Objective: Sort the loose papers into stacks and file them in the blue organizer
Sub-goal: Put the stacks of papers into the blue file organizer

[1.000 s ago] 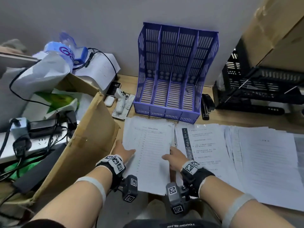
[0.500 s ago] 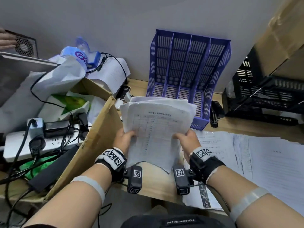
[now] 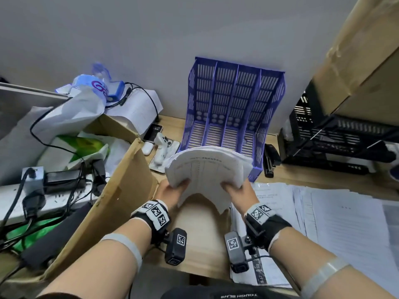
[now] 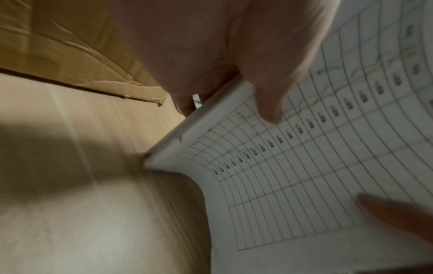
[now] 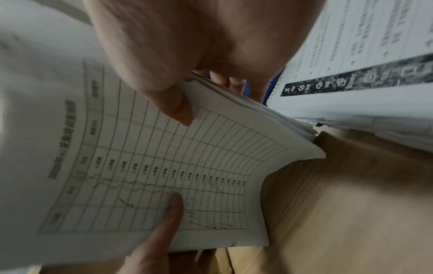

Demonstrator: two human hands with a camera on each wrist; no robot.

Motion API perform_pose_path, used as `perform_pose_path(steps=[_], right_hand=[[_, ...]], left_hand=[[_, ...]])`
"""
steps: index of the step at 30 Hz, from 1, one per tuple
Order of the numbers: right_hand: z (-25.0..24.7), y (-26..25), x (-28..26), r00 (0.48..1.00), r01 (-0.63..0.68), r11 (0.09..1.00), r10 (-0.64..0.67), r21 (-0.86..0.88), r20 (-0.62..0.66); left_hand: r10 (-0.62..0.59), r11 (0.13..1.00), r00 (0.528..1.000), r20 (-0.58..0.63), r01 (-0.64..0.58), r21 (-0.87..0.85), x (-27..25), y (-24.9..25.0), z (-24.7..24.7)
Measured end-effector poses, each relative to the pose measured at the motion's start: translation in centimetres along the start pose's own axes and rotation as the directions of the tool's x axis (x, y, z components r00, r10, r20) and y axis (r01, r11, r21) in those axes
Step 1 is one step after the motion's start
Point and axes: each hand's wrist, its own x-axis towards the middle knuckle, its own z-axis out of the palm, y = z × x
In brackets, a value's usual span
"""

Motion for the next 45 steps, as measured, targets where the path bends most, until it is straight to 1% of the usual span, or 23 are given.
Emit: perform_pose_path(steps=[2, 3, 4, 5, 6, 7, 8, 10, 12, 13, 14, 15, 16, 20, 23, 28, 32, 34, 36, 38, 40, 42, 45], right_hand=[[-0.4, 0.2, 0.8, 0.984, -0.049, 0.989, 0.023, -0.140, -0.179], [-0.6, -0.3, 0.9, 0.974, -0.096, 0.975, 0.051, -0.198, -0.222], [-0.6, -1.4, 0.9, 0.979, -0.139, 0.968, 0.102, -0.209, -0.175], [-0.4, -2.7, 0.8, 0.989, -0.145, 0.973, 0.138, -0.178, -0.056], [-0.1, -4.7, 0.2, 0.983, -0.135, 0.980, 0.151, -0.146, 0.104], [0.4, -6.9, -0.2, 0.962, -0.079, 0.989, 0.109, -0.125, 0.252], [0.9, -9.4, -0.8, 0.936, 0.004, 0.992, 0.041, -0.127, 0.350], [2.1, -14.4, -1.7, 0.897, 0.196, 0.976, -0.138, -0.099, 0.421], [3.3, -18.2, -2.3, 0.878, 0.346, 0.929, -0.272, -0.130, 0.394], [3.7, -19.5, -2.4, 0.887, 0.375, 0.918, -0.316, -0.126, 0.337], [3.8, -20.4, -2.2, 0.906, 0.367, 0.924, -0.327, -0.112, 0.269], [3.7, -21.1, -1.7, 0.929, 0.338, 0.937, -0.317, -0.090, 0.191], [3.4, -21.6, -1.3, 0.948, 0.299, 0.952, -0.288, -0.068, 0.138], [1.7, -23.0, 0.8, 0.968, 0.237, 0.964, -0.224, -0.125, 0.112], [1.4, -22.9, 2.6, 0.977, 0.187, 0.976, -0.173, -0.109, 0.125], [1.3, -22.7, 5.1, 0.987, 0.100, 0.990, -0.085, -0.104, 0.137], [1.4, -22.4, 7.5, 0.984, 0.093, 0.989, -0.074, -0.116, 0.161], [1.6, -22.4, 8.9, 0.979, 0.127, 0.983, -0.102, -0.134, 0.178], [1.9, -22.5, 10.2, 0.972, 0.195, 0.959, -0.160, -0.206, 0.175], [2.1, -22.7, 11.2, 0.958, 0.271, 0.905, -0.222, -0.329, 0.180], [2.6, -22.5, 12.0, 0.946, 0.309, 0.875, -0.243, -0.372, 0.213], [3.2, -21.9, 12.3, 0.938, 0.308, 0.901, -0.236, -0.304, 0.253], [3.8, -20.7, 12.3, 0.918, 0.344, 0.916, -0.282, -0.206, 0.279]], left_hand=[[-0.023, 0.999, 0.998, -0.061, 0.025, 0.033, -0.1, 1.1, 0.3], [-0.017, 1.000, 0.997, -0.071, 0.017, 0.002, 0.0, 1.6, 0.3], [0.008, 0.999, 0.998, -0.064, -0.010, -0.036, -0.2, 2.6, 0.2], [0.045, 0.997, 0.996, -0.072, -0.049, -0.055, 0.0, 3.4, 0.2], [0.101, 0.993, 0.992, -0.074, -0.105, -0.052, -0.1, 4.5, 0.0], [0.170, 0.984, 0.981, -0.090, -0.173, -0.033, 0.3, 5.4, 0.0], [0.244, 0.970, 0.965, -0.095, -0.244, 0.003, 0.7, 6.3, 0.1], [0.382, 0.922, 0.921, -0.078, -0.374, 0.095, 0.6, 8.8, 0.1], [0.473, 0.879, 0.872, -0.124, -0.457, 0.140, 0.0, 11.0, 0.1], [0.526, 0.850, 0.837, -0.149, -0.511, 0.127, -0.3, 11.8, 0.0], [0.594, 0.805, 0.788, -0.165, -0.581, 0.122, -0.2, 12.2, -0.1], [0.634, 0.773, 0.759, -0.149, -0.621, 0.132, 0.2, 12.1, -0.2], [0.648, 0.761, 0.753, -0.116, -0.635, 0.134, 0.5, 11.8, -0.3], [0.486, 0.861, 0.874, 0.027, -0.484, 0.158, 2.5, 9.9, 0.0], [0.391, 0.907, 0.917, 0.073, -0.398, 0.137, 4.2, 8.8, 0.9], [0.361, 0.928, 0.928, 0.089, -0.367, 0.065, 6.7, 8.4, 2.7], [0.317, 0.945, 0.945, 0.085, -0.323, 0.059, 9.1, 7.8, 3.8], [0.312, 0.946, 0.947, 0.078, -0.317, 0.069, 10.4, 8.0, 4.1], [0.288, 0.940, 0.957, 0.043, -0.291, 0.178, 11.7, 8.2, 4.1], [0.201, 0.901, 0.978, -0.065, -0.158, 0.403, 12.7, 8.4, 3.7], [0.129, 0.855, 0.984, -0.122, -0.048, 0.516, 13.3, 8.7, 3.3], [0.060, 0.857, 0.991, -0.120, 0.011, 0.516, 13.7, 9.0, 3.1], [0.049, 0.929, 0.989, -0.142, 0.007, 0.369, 14.2, 8.9, 3.2]])
